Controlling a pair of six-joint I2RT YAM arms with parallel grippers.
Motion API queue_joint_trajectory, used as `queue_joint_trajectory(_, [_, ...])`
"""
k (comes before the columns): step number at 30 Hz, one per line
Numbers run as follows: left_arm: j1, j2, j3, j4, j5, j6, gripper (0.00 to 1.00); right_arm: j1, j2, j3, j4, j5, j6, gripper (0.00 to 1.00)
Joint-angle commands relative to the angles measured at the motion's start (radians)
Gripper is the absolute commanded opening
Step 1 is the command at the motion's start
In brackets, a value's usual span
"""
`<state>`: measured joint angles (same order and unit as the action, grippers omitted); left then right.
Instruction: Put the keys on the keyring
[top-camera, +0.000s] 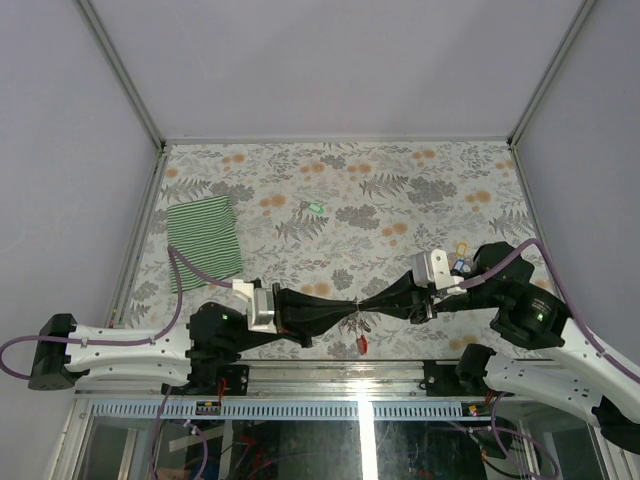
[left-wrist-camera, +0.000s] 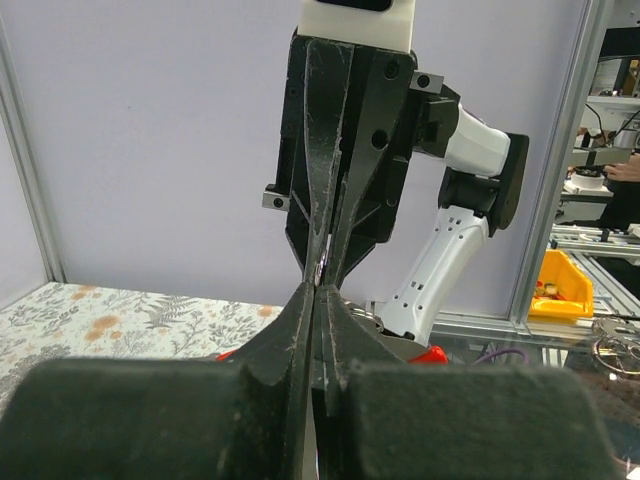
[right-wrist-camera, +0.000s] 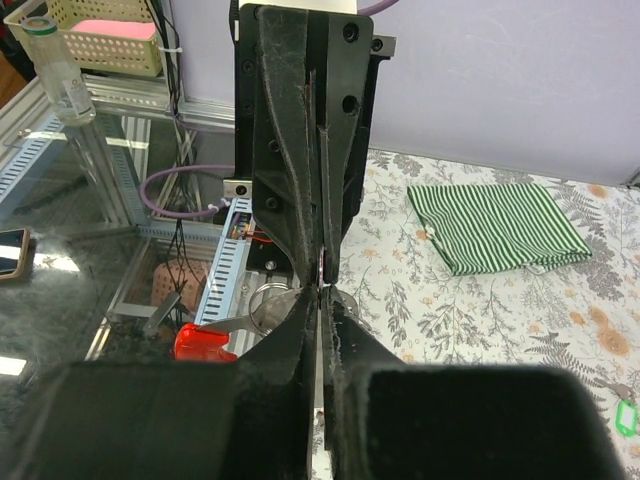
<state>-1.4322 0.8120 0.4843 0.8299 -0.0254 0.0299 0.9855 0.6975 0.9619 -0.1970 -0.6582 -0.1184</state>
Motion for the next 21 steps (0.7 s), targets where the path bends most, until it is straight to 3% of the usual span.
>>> queue_joint_trajectory(1, [0.003, 0.007, 0.058, 0.050, -0.010, -0.002, 0.02, 0.001, 0.005, 0.043, 0.030, 0.012, -0.006, 0.00])
queue_joint_trajectory(3, [0.003, 0.002, 0.074, -0.008, -0.033, -0.003, 0.17, -0.001, -0.012, 0.044, 0.023, 0.051, -0.024, 0.00])
queue_joint_trajectory(7, [0.002, -0.032, 0.097, -0.135, -0.115, -0.031, 0.66, 0.000, -0.075, 0.029, -0.013, 0.193, -0.108, 0.00])
queue_joint_trajectory(8, [0.002, -0.041, 0.098, -0.162, -0.134, -0.040, 0.74, 0.000, -0.095, 0.020, -0.020, 0.219, -0.141, 0.00])
queue_joint_trajectory(12, [0.002, -0.082, 0.113, -0.308, -0.227, -0.081, 0.80, 0.000, -0.180, -0.032, -0.013, 0.296, -0.245, 0.00])
queue_joint_trajectory(21, [0.004, -0.088, 0.143, -0.516, -0.387, -0.178, 0.79, 0.000, -0.300, -0.145, 0.027, 0.272, -0.528, 0.00])
